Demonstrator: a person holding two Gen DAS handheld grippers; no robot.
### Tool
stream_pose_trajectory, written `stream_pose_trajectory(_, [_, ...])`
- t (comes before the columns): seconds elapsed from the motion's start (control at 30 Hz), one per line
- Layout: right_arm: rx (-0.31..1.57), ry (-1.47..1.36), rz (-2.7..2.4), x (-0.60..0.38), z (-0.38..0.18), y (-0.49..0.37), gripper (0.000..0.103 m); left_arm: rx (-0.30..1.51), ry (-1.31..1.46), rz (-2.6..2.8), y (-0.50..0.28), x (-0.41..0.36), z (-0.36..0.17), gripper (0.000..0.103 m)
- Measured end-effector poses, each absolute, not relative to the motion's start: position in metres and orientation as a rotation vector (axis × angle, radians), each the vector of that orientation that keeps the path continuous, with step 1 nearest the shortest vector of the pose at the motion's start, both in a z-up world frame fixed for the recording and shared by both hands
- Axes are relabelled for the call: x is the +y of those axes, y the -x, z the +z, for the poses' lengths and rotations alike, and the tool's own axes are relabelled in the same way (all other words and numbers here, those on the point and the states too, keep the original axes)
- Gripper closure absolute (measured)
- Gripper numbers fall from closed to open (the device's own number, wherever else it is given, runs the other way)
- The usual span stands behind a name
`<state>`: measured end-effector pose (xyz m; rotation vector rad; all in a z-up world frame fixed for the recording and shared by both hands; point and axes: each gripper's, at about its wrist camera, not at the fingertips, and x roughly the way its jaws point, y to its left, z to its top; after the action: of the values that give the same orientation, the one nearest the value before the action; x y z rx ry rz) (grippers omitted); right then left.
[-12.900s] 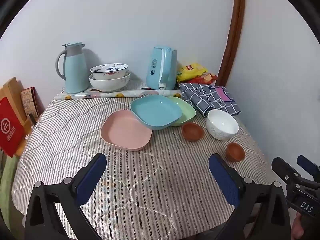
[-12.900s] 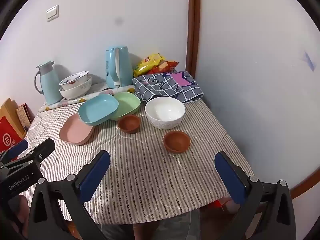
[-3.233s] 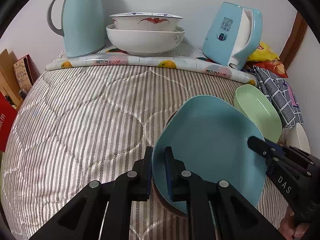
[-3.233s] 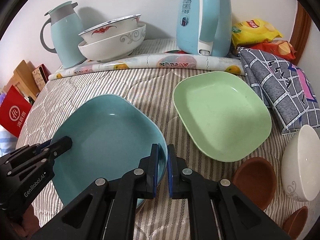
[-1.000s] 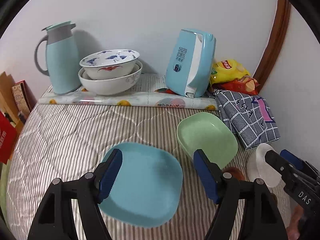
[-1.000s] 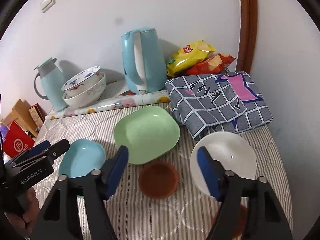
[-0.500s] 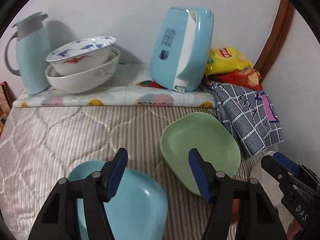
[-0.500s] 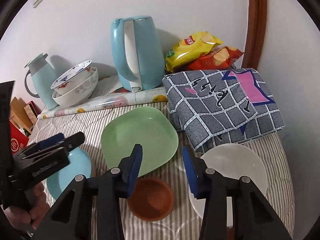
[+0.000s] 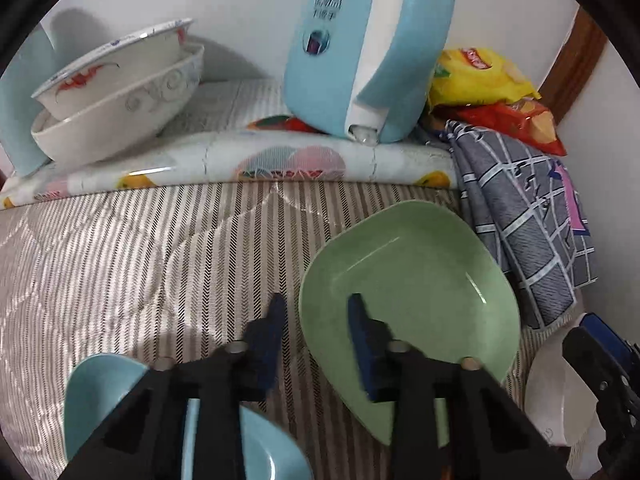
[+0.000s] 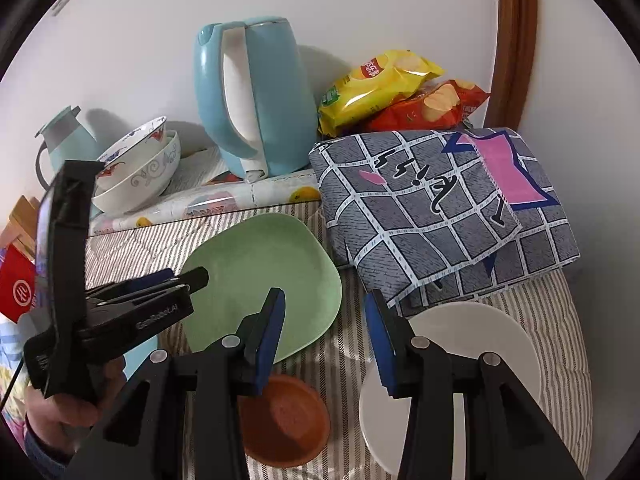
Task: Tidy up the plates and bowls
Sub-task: 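Move the right tool to the light-green plate rim and close on it, then lift the light-green plate with the right tool toward the light-blue plate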
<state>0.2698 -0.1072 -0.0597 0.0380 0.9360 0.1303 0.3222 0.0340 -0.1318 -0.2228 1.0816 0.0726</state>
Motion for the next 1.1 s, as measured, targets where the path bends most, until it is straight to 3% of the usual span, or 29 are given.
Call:
stream_pose_trajectory(0.1, [0.945,-0.035,0.128,-0.106,-0.065,-0.273,0.061,1.091,0.242,0.069,-0.322,0.039,-0.138,0.094])
stream_pose_trajectory(0.57, [0.993,-0.003,0.153,-0.079,-0.086,-0.288,0.061,1.083,0.275,0.088,-0.312,0.072,-0.13,0.096])
stream_pose_trajectory(0.63, [1.005,0.004,0.146,-0.076,-0.089,-0.293,0.062,1.082,0.269,0.075,-0.313,0.071,-0.13,0.095])
stream_pose_trajectory(0.77, [1.021,0.019,0.13,-0.073,-0.094,-0.302,0.067,1.099,0.279,0.068,-0.322,0.071,-0.136,0.083])
stream_pose_trajectory(0.93, [1.052,0.023,0.122,-0.072,-0.103,-0.312,0.08,1.099,0.247,0.081,-0.33,0.067,-0.143,0.083])
stream_pose_trajectory(1.1, [1.076,0.038,0.099,-0.072,-0.112,-0.321,0.08,1.093,0.248,0.07,-0.334,0.066,-0.147,0.083])
